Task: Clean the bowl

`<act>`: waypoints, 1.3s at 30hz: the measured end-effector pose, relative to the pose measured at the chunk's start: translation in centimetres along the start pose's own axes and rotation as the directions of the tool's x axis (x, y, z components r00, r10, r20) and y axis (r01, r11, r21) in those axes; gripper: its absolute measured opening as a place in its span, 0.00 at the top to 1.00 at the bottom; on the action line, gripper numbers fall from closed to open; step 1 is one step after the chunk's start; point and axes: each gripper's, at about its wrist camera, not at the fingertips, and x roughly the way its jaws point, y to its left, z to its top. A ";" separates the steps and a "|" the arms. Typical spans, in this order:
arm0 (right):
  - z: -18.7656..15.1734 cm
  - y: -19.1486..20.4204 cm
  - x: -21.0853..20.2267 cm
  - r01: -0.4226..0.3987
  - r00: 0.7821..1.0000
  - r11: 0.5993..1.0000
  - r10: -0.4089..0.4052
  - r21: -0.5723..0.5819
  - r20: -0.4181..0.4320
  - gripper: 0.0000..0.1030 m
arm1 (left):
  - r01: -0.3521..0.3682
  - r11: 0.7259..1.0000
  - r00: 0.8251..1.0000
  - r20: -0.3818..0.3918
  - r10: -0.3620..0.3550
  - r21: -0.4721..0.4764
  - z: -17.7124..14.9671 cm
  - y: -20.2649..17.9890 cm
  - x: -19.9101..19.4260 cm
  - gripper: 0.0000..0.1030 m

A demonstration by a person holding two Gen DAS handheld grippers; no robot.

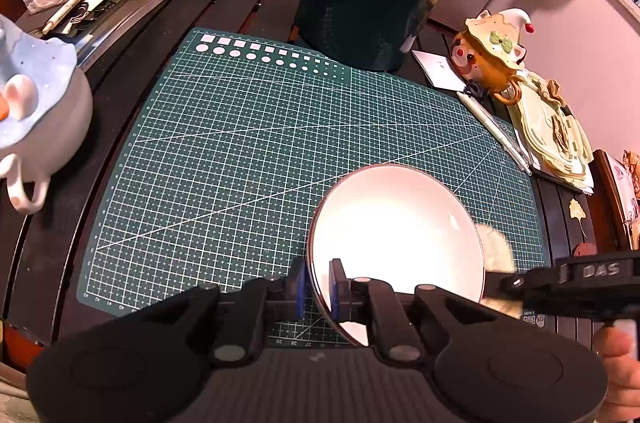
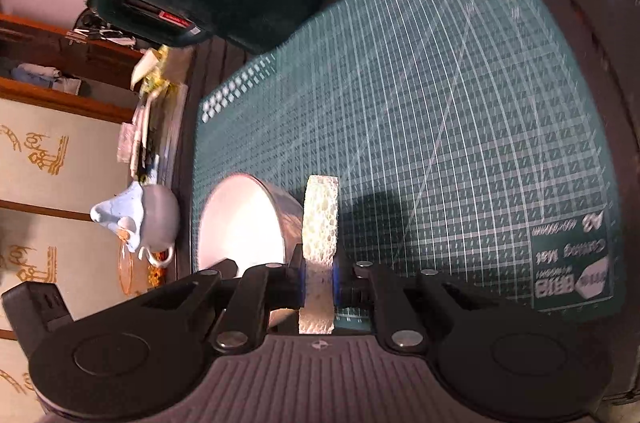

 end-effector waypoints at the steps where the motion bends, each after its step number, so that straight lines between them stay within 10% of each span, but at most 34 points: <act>1: 0.0 -0.2 0.4 0.001 1.000 1.000 -0.001 0.009 -0.015 0.89 | 0.000 1.000 1.000 0.000 0.000 0.000 0.0 0.0 0.0 0.91; 12: -0.4 1.8 -3.8 -0.028 0.994 0.998 0.035 -0.063 0.106 0.89 | 0.005 1.000 1.000 -0.002 -0.005 -0.006 0.0 0.1 0.1 0.91; 22: 0.1 0.1 0.0 0.017 1.000 1.000 -0.017 -0.003 -0.005 0.89 | 0.015 0.999 1.000 -0.005 -0.015 -0.029 0.1 0.2 0.1 0.91; 27: -0.1 1.3 -2.4 0.004 0.998 0.999 -0.001 -0.044 0.069 0.89 | 0.046 0.996 0.999 -0.022 -0.048 -0.081 0.5 1.0 -0.1 0.91; 39: -0.1 1.6 -2.2 0.017 0.996 0.998 -0.012 -0.064 0.084 0.89 | 0.092 0.978 0.982 -0.146 -0.120 -0.186 -0.8 0.3 0.6 0.73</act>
